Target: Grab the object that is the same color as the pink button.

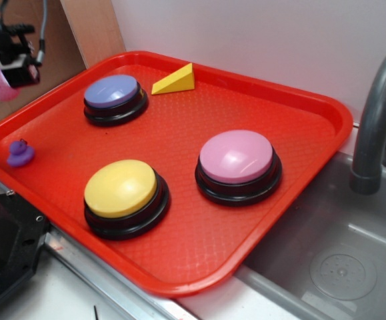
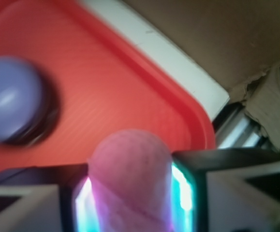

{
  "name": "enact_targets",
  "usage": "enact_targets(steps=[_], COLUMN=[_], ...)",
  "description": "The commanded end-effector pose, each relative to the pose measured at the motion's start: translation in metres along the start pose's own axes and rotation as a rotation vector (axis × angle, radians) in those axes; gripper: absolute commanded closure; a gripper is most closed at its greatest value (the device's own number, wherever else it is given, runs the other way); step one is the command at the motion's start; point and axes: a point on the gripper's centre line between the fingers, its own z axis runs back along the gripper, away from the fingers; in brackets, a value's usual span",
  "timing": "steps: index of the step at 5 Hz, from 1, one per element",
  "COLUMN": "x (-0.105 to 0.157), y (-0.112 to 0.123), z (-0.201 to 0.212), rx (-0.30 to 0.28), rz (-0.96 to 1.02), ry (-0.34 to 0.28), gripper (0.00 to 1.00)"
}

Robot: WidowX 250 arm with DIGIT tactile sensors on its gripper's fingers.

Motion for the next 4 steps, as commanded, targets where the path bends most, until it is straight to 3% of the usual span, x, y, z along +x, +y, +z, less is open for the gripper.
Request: enact_targets(steps=[1, 2, 3, 4], x=[-0.008, 0.0, -0.006, 0.0], y=[-0.056, -0.089, -0.106, -0.105], z=[0.085, 0.094, 0.103, 0.1], rx=[-0.121, -0.198, -0.145, -0.135], rz=[-0.336, -0.505, -0.575, -0.576], ry=[0.06, 0.061, 0.054, 0.051], gripper=[1.0, 1.0, 1.0, 1.0])
